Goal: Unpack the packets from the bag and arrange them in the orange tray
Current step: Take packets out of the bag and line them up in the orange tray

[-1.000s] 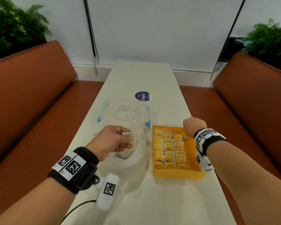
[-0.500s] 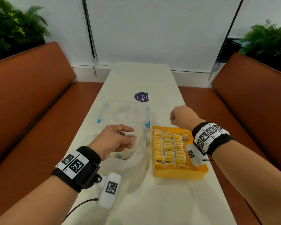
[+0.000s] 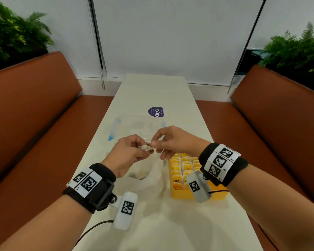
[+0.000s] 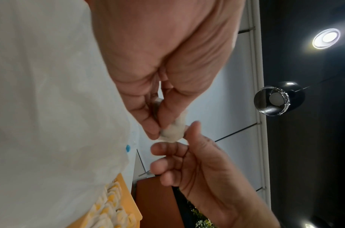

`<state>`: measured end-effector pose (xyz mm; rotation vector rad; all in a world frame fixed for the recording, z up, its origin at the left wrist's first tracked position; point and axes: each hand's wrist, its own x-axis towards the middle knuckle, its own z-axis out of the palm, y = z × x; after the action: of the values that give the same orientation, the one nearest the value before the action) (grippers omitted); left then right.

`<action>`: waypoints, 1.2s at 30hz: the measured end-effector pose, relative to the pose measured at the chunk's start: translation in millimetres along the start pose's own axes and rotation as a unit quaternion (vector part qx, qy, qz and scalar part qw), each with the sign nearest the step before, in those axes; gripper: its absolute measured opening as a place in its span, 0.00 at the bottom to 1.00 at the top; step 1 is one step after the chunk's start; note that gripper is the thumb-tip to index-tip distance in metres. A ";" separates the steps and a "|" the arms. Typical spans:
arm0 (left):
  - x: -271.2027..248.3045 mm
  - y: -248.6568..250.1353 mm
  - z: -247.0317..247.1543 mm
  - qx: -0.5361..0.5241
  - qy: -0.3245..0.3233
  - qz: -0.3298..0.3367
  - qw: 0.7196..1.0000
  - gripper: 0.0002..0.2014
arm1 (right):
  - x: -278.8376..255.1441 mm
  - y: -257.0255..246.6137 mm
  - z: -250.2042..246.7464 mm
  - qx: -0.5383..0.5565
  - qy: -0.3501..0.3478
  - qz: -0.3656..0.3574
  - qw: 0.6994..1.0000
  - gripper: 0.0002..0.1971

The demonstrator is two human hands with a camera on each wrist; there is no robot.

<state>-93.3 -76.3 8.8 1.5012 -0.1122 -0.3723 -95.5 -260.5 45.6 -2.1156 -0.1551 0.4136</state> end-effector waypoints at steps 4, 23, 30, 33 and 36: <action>-1.2 -0.5 -0.8 0.012 0.009 0.023 1.000 0.13 | -0.7 -2.7 -0.1 0.088 0.006 -0.010 0.996 0.13; -5.7 5.1 -9.3 0.057 0.010 0.019 0.998 0.07 | 6.1 -21.2 19.4 -0.202 0.125 -0.159 0.958 0.05; -4.0 8.8 -9.8 0.091 0.023 0.047 0.994 0.05 | 2.1 -20.0 9.9 -0.214 0.125 -0.138 0.959 0.04; -3.9 8.1 -11.2 0.135 0.043 0.065 0.988 0.05 | -1.7 -16.5 -1.4 -0.239 0.130 -0.107 0.956 0.04; -1.5 7.1 -23.7 0.224 0.101 0.096 0.965 0.05 | -4.1 -6.8 -26.1 -0.301 0.147 -0.049 0.941 0.05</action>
<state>-86.3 -53.1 14.2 1.9472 -0.1876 -0.0328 -89.8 -278.6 65.3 -2.7274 -0.2326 -0.0272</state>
